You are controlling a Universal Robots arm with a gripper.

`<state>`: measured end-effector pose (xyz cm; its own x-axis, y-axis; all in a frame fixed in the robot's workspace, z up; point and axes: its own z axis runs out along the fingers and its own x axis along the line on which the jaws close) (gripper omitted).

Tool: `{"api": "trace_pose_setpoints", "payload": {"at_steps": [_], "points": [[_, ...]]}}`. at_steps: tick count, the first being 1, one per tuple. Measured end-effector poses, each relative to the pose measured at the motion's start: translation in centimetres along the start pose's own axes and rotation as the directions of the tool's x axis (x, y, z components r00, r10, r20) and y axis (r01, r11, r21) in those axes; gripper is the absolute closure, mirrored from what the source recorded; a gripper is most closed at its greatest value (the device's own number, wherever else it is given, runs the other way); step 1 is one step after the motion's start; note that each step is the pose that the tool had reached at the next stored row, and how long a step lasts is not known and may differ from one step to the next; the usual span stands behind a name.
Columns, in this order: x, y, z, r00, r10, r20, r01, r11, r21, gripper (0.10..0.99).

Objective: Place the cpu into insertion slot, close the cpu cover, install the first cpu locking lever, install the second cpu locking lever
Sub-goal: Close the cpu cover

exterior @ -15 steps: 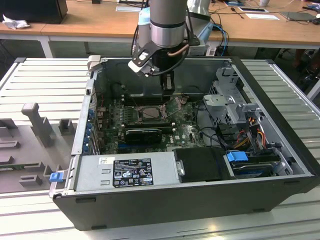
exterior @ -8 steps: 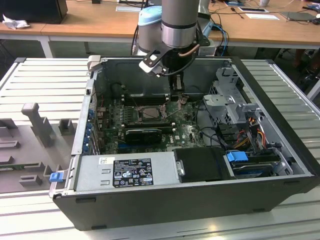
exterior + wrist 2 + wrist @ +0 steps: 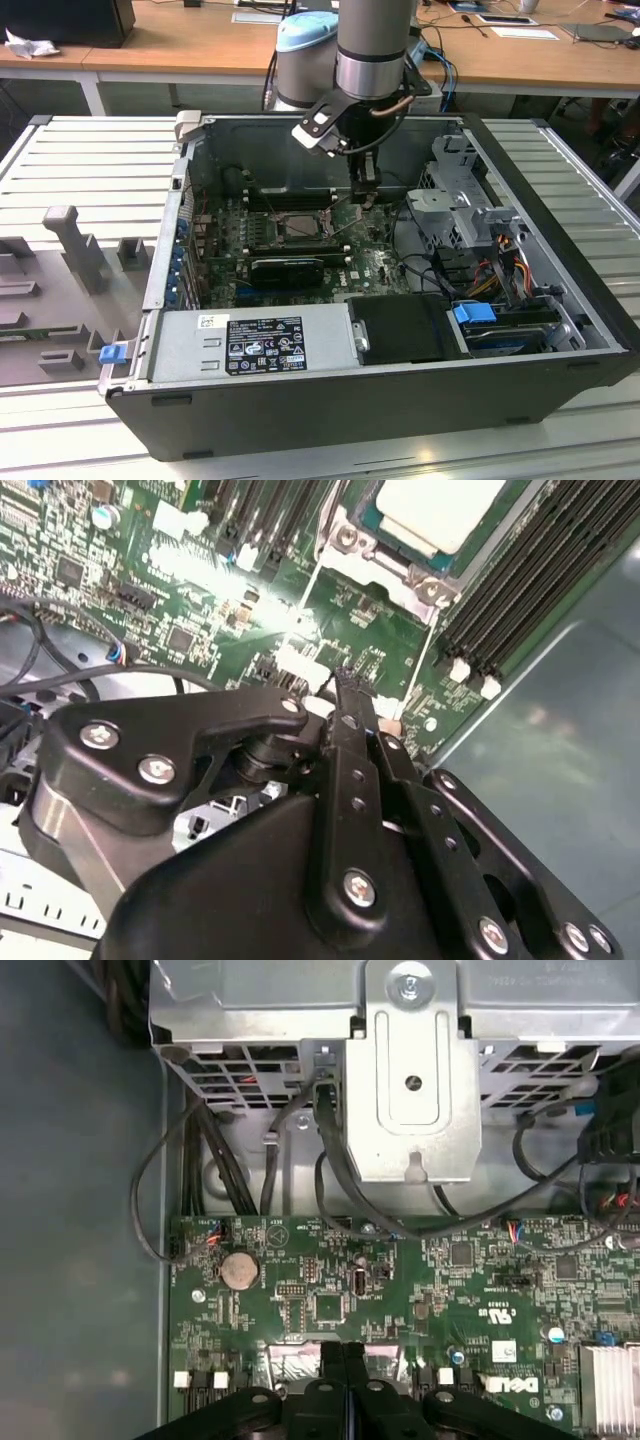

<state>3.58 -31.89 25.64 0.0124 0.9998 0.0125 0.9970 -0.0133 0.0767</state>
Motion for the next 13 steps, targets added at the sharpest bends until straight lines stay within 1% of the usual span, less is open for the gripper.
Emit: {"api": "trace_pose_setpoints", "payload": {"at_steps": [2,5,9,10,13], "points": [[0.06,0.22,0.07,1.0,0.0,-0.0001,0.0,1.0,0.0,0.98],[0.26,1.19,0.28,1.0,0.0,0.0,0.0,1.0,0.0,0.98],[0.35,2.0,0.52,1.0,-0.001,-0.0002,0.001,1.0,0.0,0.98],[0.39,2.3,0.7,1.0,-0.002,-0.0001,0.002,1.0,0.0,0.98],[0.41,2.36,1.13,1.0,-0.002,-0.0002,0.002,1.0,0.001,0.98]]}}
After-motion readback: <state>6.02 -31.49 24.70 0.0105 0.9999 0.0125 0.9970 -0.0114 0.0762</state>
